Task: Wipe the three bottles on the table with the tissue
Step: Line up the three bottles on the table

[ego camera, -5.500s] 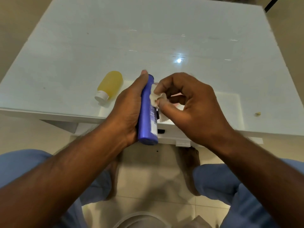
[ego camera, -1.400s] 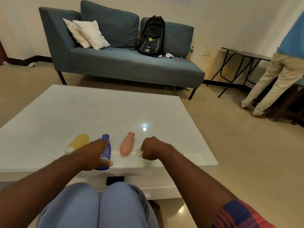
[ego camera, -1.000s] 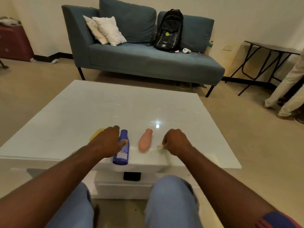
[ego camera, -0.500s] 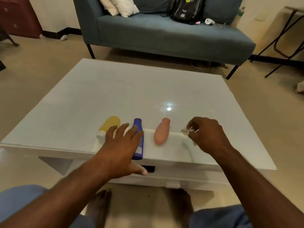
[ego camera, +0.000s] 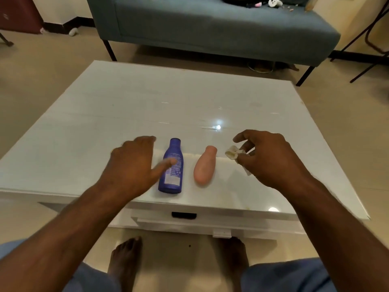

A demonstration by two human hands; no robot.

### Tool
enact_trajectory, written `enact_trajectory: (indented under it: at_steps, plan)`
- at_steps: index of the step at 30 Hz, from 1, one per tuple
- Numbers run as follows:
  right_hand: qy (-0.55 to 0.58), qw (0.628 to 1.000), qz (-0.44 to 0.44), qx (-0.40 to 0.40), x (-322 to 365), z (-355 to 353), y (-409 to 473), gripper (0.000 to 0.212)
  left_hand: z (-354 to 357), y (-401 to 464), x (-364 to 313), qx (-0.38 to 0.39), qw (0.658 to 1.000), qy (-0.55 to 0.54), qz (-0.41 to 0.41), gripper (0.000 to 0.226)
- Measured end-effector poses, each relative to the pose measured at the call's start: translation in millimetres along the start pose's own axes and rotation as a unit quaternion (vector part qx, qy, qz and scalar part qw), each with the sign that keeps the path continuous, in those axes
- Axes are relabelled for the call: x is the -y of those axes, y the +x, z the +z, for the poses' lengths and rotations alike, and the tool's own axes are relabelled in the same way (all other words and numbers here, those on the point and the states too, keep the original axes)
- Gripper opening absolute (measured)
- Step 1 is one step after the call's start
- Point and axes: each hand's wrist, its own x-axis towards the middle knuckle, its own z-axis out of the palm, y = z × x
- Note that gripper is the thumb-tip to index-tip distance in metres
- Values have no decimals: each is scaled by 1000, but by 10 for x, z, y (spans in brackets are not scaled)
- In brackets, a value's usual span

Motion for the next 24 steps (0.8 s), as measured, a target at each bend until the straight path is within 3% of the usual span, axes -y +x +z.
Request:
enact_trajectory:
  at_steps: [5, 13, 16, 19, 21, 22, 24]
  plan:
    - [-1, 1000, -9, -5, 6, -23, -35, 32, 56, 92, 342, 22, 992, 24, -122, 74]
    - [50, 997, -42, -41, 194, -79, -130, 22, 33, 15, 527, 100, 970, -70, -209, 73]
    - [109, 990, -58, -71, 290, -180, -241, 23, -129, -132, 427, 29, 967, -161, -194, 61]
    - [197, 974, -80, -84, 418, -276, -449, 22, -345, -424, 262, -76, 952, -281, -95, 45]
    - [280, 954, -87, -52, 495, -236, -626, 19, -433, -686, 99, -117, 904, -404, -73, 43]
    - [319, 944, -84, -27, 522, -177, -717, 19, -446, -790, 29, -118, 850, -506, -88, 43]
    - [373, 926, -60, 9, 533, -9, -853, 24, -398, -883, -41, -70, 683, -715, -133, 46]
